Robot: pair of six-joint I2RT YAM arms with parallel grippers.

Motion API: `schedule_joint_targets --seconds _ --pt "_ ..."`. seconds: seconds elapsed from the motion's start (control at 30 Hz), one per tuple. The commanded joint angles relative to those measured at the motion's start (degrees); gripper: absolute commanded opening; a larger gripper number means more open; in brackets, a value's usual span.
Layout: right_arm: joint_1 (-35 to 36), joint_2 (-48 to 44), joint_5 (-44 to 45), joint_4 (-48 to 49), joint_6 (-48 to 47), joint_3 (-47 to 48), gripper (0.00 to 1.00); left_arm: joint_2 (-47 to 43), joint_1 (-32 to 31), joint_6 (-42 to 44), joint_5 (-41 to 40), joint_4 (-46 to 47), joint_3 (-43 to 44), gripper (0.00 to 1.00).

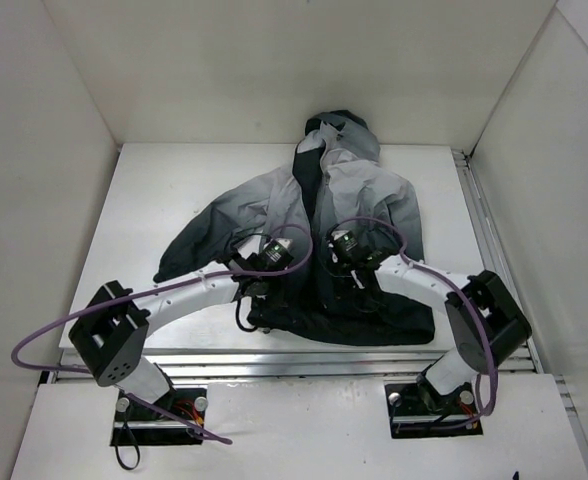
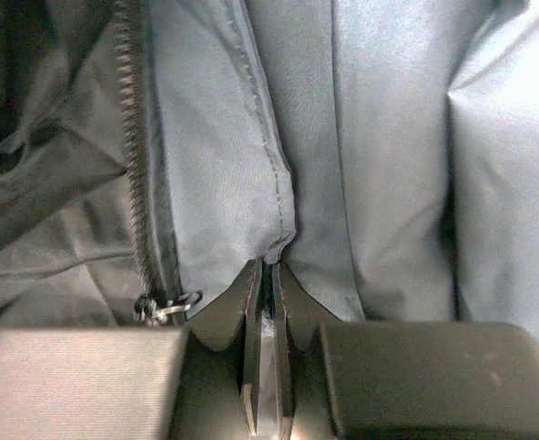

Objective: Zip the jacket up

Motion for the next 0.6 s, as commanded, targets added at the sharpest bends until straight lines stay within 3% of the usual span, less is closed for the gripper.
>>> schedule_joint_targets --seconds 0.0,0.4,0.57 --pt "0.2 -6.3 1.4 -0.8 -1.8 4.6 0.0 -4.0 1.1 0.7 -0.5 0.4 2.9 0.0" --pt "1.0 -19.4 -3.2 -2.8 -2.7 5.5 0.0 -9.8 6.4 2.1 0.8 -2.7 6.5 0.0" --pt "1.1 -22.5 -16.7 -2.6 -2.9 4.7 0.0 -12.0 7.7 2.7 0.4 -5.4 6.8 0.0"
